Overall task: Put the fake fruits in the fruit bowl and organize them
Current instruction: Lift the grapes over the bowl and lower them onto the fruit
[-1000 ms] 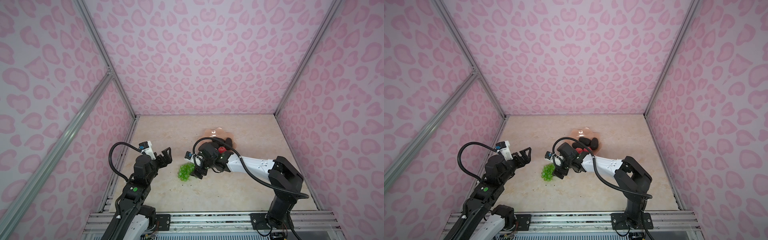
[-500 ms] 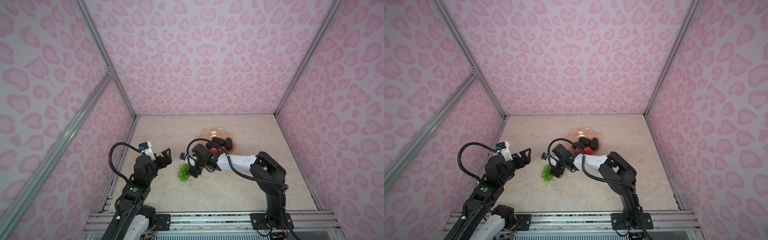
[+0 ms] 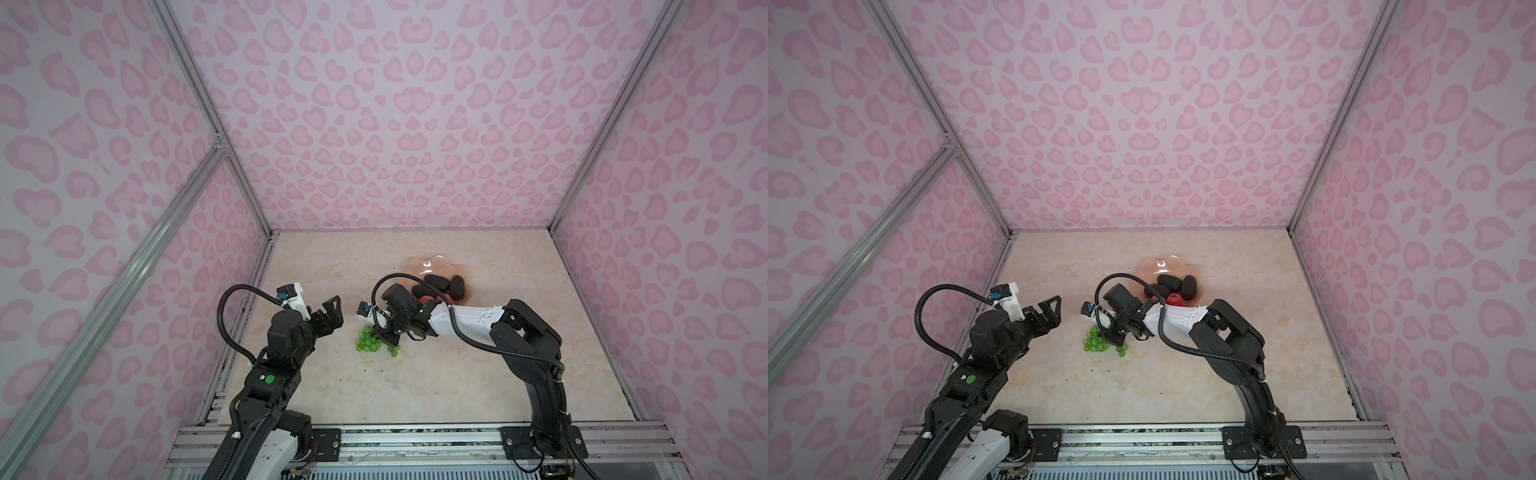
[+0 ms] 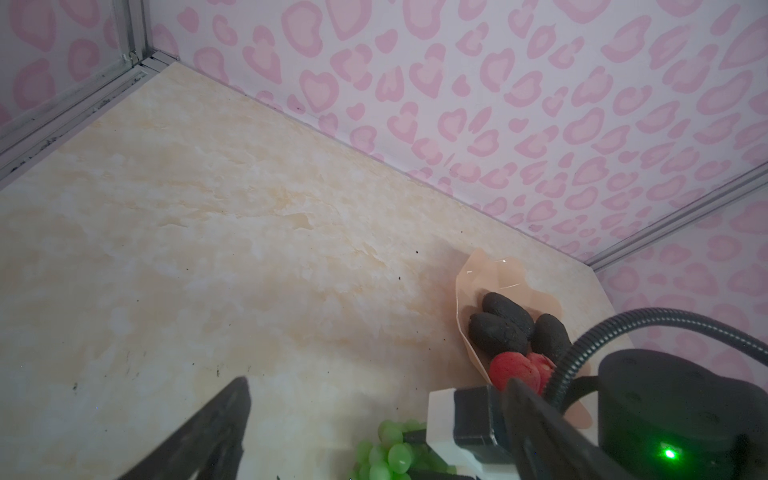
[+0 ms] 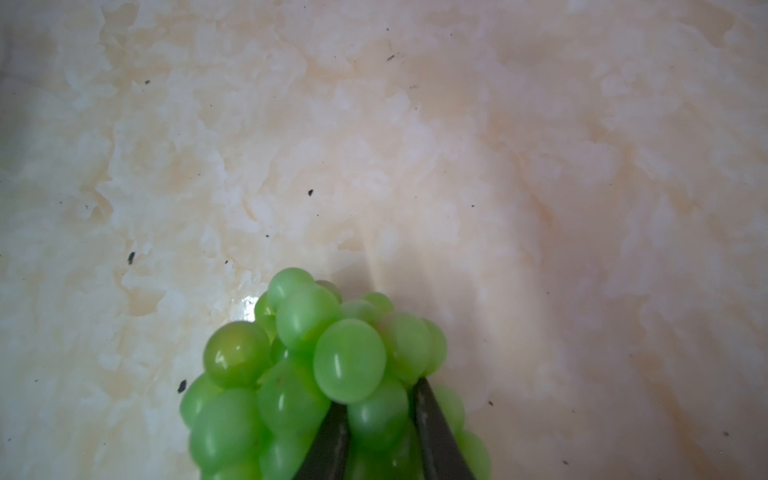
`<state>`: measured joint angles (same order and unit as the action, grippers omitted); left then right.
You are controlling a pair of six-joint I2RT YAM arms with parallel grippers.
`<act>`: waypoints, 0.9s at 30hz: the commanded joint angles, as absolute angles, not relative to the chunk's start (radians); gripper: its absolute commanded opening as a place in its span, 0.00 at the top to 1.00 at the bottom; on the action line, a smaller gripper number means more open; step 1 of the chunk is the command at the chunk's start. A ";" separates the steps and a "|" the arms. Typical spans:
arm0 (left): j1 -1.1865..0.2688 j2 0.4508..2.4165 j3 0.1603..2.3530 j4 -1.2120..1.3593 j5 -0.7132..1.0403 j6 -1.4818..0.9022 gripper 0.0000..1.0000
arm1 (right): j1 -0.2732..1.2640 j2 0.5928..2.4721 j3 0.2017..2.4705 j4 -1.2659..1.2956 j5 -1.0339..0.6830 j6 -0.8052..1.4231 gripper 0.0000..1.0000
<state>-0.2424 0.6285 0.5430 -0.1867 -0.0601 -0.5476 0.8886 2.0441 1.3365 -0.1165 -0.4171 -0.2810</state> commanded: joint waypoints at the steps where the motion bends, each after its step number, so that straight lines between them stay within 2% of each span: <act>1: -0.240 0.626 0.556 -0.184 -0.072 -0.543 0.04 | 0.876 2.015 1.306 -0.134 -0.442 -0.217 0.86; 10: -0.238 0.632 0.559 -0.179 -0.075 -0.539 0.04 | 0.771 1.806 1.243 -0.081 -0.471 -0.047 0.98; 18: -0.239 0.633 0.563 -0.171 -0.076 -0.539 0.04 | 0.645 1.646 1.315 -0.250 -0.301 0.042 0.98; 23: -0.238 0.646 0.564 -0.154 -0.074 -0.543 0.04 | 0.554 1.647 1.321 -0.315 -0.149 0.081 0.97; 27: -0.239 0.659 0.569 -0.139 -0.071 -0.544 0.04 | 0.498 1.696 1.305 -0.308 -0.110 0.101 0.95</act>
<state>-0.2413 0.6514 0.5560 -0.1837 -0.0708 -0.5472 0.5129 1.6695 1.3190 -0.2874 -0.1780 0.0704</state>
